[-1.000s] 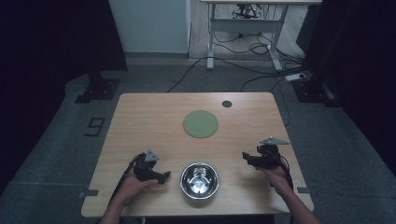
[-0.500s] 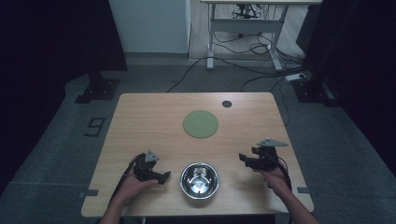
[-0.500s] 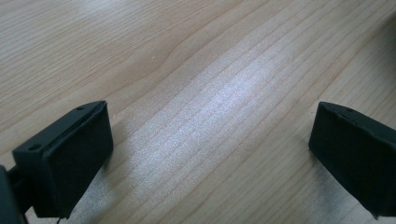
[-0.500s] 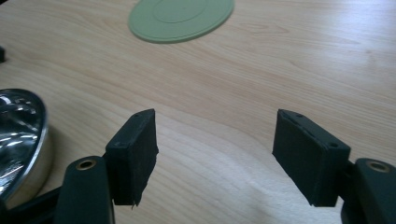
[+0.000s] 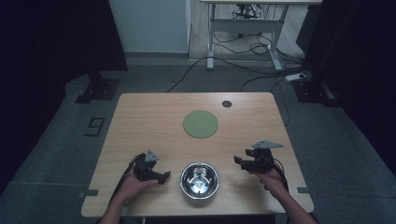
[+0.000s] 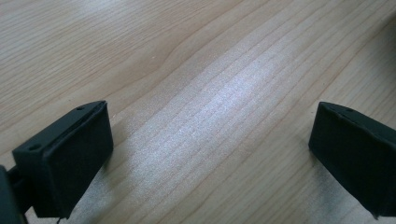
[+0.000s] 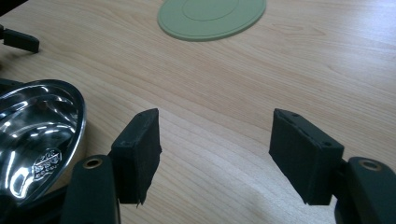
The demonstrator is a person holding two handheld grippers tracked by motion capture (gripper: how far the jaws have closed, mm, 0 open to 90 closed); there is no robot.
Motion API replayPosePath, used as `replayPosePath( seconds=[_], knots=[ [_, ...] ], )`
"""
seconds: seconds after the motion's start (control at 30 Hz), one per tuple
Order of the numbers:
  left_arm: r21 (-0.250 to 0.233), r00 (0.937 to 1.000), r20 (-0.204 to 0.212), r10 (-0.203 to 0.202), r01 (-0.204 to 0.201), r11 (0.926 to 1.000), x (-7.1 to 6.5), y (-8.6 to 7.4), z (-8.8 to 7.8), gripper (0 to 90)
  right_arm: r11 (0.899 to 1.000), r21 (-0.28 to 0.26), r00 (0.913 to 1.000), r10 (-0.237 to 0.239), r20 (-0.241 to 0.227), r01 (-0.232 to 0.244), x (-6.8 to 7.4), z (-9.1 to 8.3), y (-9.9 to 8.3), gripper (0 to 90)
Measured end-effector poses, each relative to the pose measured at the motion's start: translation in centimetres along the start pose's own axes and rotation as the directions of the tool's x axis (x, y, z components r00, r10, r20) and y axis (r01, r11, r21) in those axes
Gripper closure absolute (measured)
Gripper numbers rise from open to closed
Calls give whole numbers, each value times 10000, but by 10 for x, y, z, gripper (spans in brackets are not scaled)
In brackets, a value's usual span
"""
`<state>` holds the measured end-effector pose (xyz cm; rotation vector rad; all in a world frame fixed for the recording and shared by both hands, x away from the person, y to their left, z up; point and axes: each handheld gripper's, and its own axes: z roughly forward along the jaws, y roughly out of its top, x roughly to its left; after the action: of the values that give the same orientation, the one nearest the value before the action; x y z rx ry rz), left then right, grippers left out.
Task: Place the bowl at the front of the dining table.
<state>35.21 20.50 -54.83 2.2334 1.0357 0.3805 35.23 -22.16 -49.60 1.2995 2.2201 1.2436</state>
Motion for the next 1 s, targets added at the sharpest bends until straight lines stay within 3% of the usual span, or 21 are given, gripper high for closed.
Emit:
replayPosePath(
  seconds=[1.0],
  knots=[
    [-1,10000,0,1,-1,10000,0,0,0,0,9987,75,9945,-504,-918,513,31,8,3,344]
  ],
)
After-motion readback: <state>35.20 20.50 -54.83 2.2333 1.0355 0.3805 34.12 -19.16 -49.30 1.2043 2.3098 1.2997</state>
